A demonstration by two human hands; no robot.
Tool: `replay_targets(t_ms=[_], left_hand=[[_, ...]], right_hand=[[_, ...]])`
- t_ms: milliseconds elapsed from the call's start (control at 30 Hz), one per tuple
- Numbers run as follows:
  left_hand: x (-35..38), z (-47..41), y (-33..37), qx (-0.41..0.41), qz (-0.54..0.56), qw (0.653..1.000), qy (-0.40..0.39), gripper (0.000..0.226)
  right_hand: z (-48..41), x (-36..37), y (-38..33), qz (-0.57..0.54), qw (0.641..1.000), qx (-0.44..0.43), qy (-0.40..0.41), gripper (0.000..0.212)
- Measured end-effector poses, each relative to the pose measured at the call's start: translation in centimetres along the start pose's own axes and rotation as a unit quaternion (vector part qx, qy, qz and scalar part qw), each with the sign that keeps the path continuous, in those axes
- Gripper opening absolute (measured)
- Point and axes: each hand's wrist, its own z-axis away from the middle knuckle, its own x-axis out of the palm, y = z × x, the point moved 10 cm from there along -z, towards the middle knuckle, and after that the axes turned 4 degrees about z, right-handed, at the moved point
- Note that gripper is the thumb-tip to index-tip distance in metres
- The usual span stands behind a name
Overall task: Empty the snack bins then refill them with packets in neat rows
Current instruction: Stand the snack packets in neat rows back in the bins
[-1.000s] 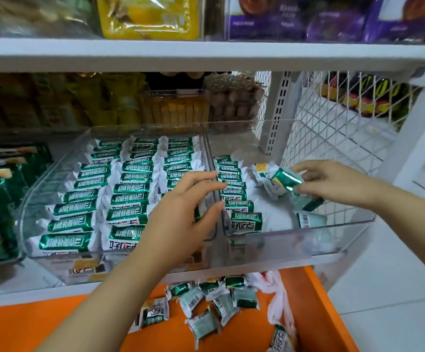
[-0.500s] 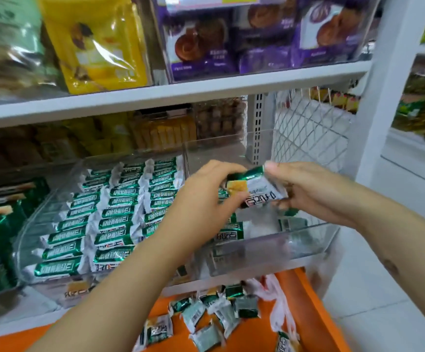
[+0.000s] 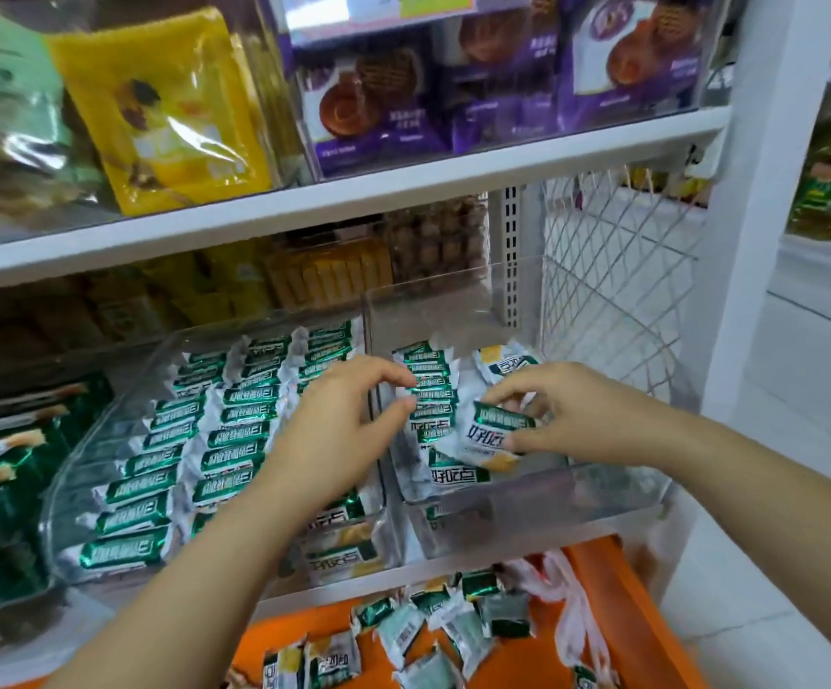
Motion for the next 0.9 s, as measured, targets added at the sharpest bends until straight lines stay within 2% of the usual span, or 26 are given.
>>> replay_targets(t_ms=[167, 467, 533, 667, 767, 900], left_hand=[[0.9, 0.8, -0.4, 0.051, -0.049, 0.997, 0.031, 0.015], [0.9, 1.0, -1.2, 0.052, 0.004, 0.998, 0.036, 0.016], [0.9, 1.1, -1.2, 0.060, 0.013, 0.998, 0.035, 0.016], [0.7, 1.3, -1.2, 0.073, 0.027, 0.996, 0.048, 0.016], [0.6, 1.3, -1.2, 0.080, 0.034, 0.995, 0.059, 0.016], [0.5, 1.3, -1.2, 0.080, 0.038, 0.994, 0.061, 0.016]], right_hand=[[-2.9, 3.3, -1.6, 0.111, 0.991, -0.022, -0.075, 0.038], [-4.0, 5.9, -2.9, 0.096, 0.977, -0.059, -0.179, 0.032], [-4.0, 5.6, -2.2, 0.092, 0.980, -0.047, -0.169, 0.027], [-4.2, 6.1, -0.3, 0.062, 0.986, 0.043, -0.151, 0.016], [-4.5, 6.6, -0.5, 0.032, 0.988, 0.076, -0.132, 0.028], [-4.4, 5.7, 0.5, 0.053, 0.986, 0.131, -0.088, 0.052]])
